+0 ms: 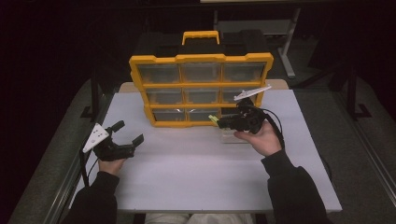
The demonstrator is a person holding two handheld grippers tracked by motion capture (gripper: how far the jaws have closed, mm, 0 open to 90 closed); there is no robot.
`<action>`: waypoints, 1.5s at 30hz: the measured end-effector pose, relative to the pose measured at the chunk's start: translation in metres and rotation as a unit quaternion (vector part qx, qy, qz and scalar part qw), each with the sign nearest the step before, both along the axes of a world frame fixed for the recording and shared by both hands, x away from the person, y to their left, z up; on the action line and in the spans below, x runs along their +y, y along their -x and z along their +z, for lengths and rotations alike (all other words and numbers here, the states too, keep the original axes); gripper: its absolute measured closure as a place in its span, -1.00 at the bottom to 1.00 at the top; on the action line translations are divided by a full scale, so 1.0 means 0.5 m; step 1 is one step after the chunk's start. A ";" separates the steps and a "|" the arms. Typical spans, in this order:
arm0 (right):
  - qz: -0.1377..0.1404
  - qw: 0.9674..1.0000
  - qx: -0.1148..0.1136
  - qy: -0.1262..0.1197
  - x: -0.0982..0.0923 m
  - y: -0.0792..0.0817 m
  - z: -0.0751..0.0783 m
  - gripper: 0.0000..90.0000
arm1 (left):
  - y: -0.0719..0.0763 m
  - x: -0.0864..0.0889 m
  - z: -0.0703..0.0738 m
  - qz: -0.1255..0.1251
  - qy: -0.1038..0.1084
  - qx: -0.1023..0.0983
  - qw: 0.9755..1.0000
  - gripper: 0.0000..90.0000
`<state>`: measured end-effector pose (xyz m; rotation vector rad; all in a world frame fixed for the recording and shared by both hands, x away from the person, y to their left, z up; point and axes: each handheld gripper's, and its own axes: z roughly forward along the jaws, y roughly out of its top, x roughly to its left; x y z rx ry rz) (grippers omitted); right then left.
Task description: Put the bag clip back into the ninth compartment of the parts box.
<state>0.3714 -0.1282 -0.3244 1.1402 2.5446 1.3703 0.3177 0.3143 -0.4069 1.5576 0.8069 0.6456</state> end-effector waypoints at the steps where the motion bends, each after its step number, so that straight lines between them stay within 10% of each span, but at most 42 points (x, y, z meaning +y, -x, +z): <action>1: -0.008 1.000 0.001 -0.006 -0.011 -0.003 0.002 0.71 | 0.000 0.001 0.000 0.000 -0.001 0.000 1.000 -0.99; 36: -0.087 0.996 0.031 -0.015 -0.111 -0.044 -0.040 0.70 | 0.004 -0.012 0.003 -0.012 -0.008 -0.002 1.000 -0.99; 45: -0.086 0.996 0.001 -0.008 -0.108 -0.034 -0.035 0.05 | 0.004 -0.012 0.003 -0.012 -0.007 -0.002 1.000 -0.99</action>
